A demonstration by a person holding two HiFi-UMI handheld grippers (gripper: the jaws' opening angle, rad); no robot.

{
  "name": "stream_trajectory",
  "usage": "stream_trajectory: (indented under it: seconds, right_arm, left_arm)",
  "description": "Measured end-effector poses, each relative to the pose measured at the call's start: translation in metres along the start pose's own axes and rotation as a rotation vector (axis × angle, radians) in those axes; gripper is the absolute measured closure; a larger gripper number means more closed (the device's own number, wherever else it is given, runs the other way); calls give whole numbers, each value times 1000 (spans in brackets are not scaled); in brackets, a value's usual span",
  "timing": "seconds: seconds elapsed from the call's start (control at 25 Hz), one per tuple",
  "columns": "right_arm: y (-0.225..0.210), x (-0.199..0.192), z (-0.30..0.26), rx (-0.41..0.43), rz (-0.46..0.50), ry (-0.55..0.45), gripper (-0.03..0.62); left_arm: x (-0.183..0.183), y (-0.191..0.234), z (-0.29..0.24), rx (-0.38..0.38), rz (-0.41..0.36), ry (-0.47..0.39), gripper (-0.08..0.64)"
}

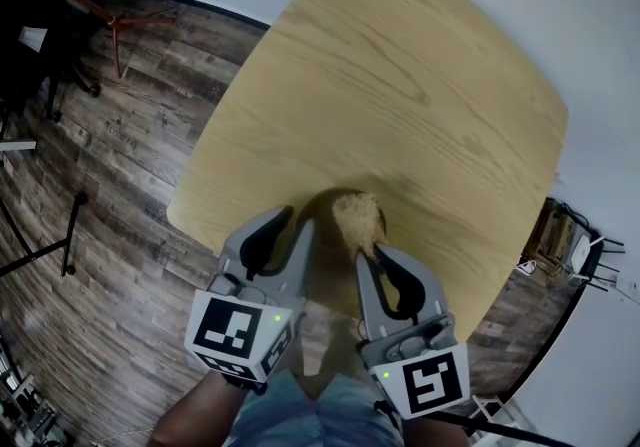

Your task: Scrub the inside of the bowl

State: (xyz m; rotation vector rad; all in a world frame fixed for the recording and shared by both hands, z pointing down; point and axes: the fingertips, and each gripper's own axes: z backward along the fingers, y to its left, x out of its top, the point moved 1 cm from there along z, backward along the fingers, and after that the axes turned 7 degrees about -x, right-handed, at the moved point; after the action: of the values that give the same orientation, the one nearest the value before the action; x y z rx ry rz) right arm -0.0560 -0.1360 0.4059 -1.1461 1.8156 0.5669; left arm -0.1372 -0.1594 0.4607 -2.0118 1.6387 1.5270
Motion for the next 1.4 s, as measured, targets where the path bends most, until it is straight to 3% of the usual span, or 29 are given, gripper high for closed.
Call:
stream_trajectory:
  seconds: [0.16,0.48,0.76,1.04,1.4]
  right_arm:
    - [-1,-1,-1,4,1,2,561]
    - [-1,-6,-4,15,0,17,561]
    - [-1,-16,-10,1,58,85,561]
    - [-8,-18,-28,-5,83,93,563]
    - [12,-31,-41,142,97,152,565]
  left_arm:
    - [1,0,-1,16,-17,2,517]
    - [6,0,-3,34,-48,17,523]
    - [20,-13,-5,68,-186,40,526]
    - [29,-20,-10,60,-228,54,526]
    - [36,-25,-13,50,-203,36,528]
